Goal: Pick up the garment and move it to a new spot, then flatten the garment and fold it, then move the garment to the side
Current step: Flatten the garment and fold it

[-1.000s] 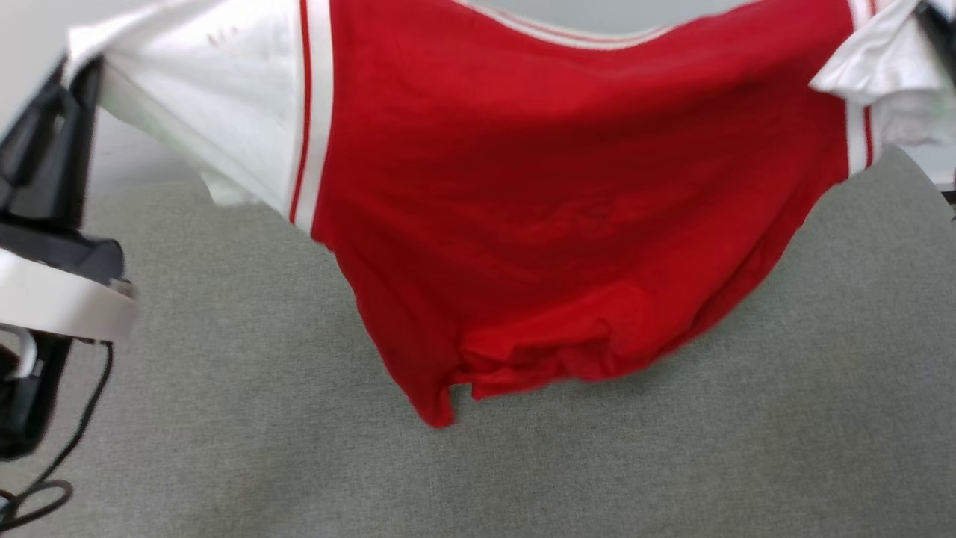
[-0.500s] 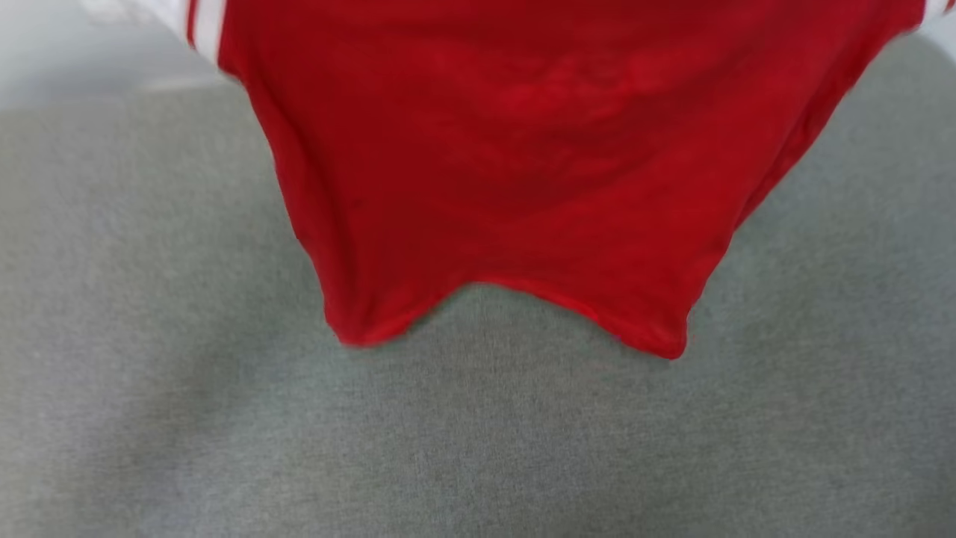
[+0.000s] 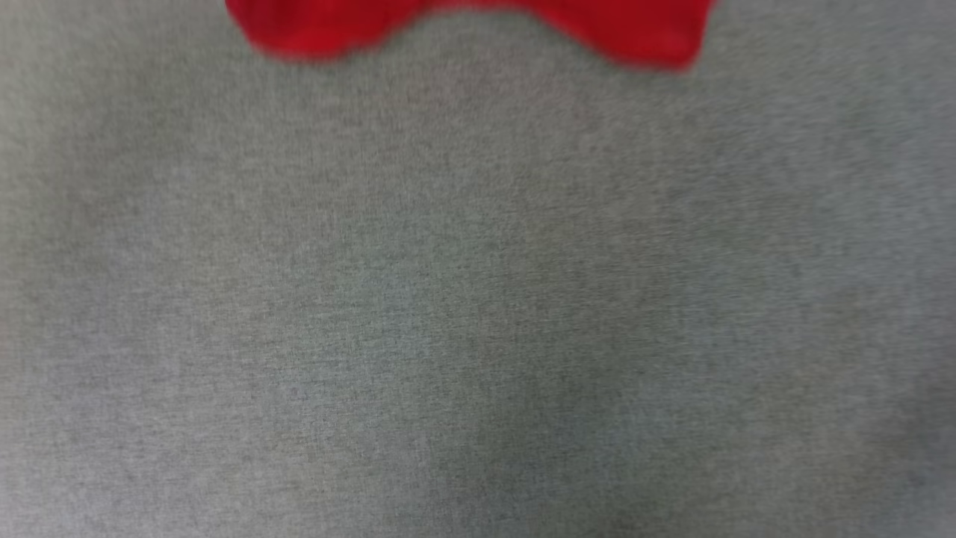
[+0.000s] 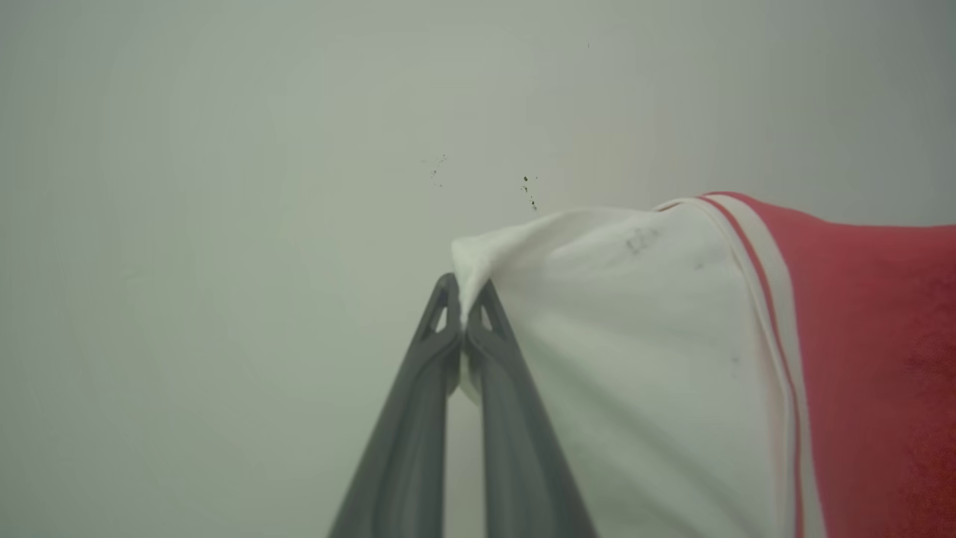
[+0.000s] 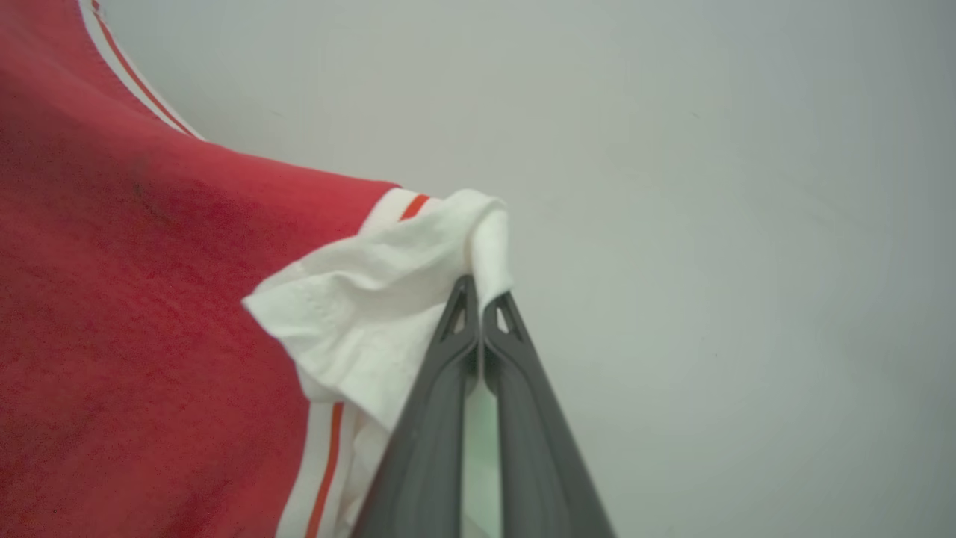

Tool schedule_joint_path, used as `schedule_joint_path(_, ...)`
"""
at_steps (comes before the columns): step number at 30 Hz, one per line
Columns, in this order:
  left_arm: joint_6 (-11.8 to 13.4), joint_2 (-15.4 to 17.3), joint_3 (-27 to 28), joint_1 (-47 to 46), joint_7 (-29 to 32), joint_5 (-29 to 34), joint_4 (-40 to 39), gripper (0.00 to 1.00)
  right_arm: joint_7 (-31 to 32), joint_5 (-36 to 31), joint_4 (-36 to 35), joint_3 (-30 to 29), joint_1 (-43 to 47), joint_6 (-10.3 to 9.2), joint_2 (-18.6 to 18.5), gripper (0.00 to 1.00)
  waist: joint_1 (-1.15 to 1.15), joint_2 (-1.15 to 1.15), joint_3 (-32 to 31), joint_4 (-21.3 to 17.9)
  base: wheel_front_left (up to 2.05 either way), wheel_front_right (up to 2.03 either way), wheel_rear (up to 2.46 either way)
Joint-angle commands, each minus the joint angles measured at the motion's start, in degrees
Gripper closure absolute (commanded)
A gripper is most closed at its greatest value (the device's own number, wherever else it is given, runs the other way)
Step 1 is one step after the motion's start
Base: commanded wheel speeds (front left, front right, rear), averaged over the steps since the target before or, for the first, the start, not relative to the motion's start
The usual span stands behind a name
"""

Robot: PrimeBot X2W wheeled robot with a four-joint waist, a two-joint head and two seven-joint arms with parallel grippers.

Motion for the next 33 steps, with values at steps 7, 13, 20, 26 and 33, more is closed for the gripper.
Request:
schedule_joint_path(7, -2.21, -5.59, -1.58, -11.62, -5.03, 2.61, 12.38, 1.00, -5.92, -6.13, 12.07, 2.35, -13.11, -0.08, 3.12, 1.00, -0.02, 0.00, 6.81, 2.35, 0.00, 0.00, 0.00)
schedule_joint_path(13, -4.17, -8.71, -2.88, -13.09, -9.09, 2.93, 20.35, 1.00, -11.23, -9.09, 20.91, 2.19, -14.76, -0.08, 5.75, 1.00, -0.02, 0.00, 8.28, 3.16, 0.00, 0.00, 0.00)
schedule_joint_path(20, -5.10, -12.60, -4.87, -3.12, -12.09, 2.29, 24.10, 1.00, -17.00, -8.08, 26.99, 3.95, -7.09, -0.08, 8.27, 1.00, -0.02, 0.00, 6.58, 4.04, 0.00, 0.00, 0.00)
schedule_joint_path(26, -3.90, -14.96, -6.01, 12.44, -12.71, 1.67, 21.25, 1.00, -18.95, -4.35, 28.32, 7.64, 4.76, -0.08, 9.02, 1.00, -0.02, 0.00, 1.83, 4.49, 0.00, 0.00, 0.00)
schedule_joint_path(33, -2.79, -15.34, -7.81, 33.05, -12.81, 0.35, 17.57, 1.00, -17.43, 5.62, 24.50, 13.00, 21.91, -0.07, 6.49, 1.00, -0.02, 0.00, -6.04, 4.79, 0.00, 0.00, 0.00)
